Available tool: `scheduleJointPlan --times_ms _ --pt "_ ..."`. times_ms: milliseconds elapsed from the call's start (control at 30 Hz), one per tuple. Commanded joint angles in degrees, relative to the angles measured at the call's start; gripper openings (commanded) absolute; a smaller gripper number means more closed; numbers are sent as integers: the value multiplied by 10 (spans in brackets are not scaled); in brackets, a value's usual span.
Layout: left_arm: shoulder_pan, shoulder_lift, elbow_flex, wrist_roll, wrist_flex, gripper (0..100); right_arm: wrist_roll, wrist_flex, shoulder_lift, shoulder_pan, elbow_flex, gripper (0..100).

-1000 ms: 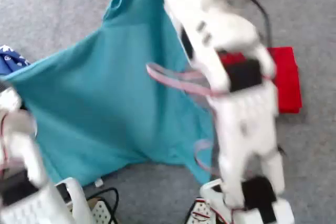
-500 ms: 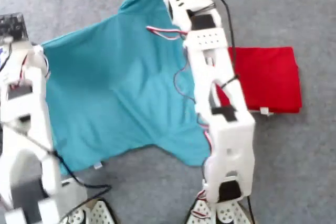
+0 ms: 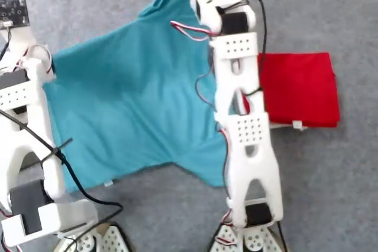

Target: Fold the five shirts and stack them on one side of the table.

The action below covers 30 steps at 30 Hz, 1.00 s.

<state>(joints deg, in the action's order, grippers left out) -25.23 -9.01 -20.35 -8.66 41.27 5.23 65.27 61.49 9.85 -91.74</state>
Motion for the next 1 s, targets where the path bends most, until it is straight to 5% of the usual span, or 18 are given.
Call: scheduleJointPlan --times_ms 0,267,633,967 --pt "0 -43 12 -6 76 29 4 102 -23 -11 -39 14" --pt "14 -197 -176 -7 90 29 33 353 -64 -2 -40 14" --pt "12 -355 -372 -4 95 29 57 361 -140 4 7 14" --pt "12 -439 -404 -6 188 29 62 351 -318 28 401 14"
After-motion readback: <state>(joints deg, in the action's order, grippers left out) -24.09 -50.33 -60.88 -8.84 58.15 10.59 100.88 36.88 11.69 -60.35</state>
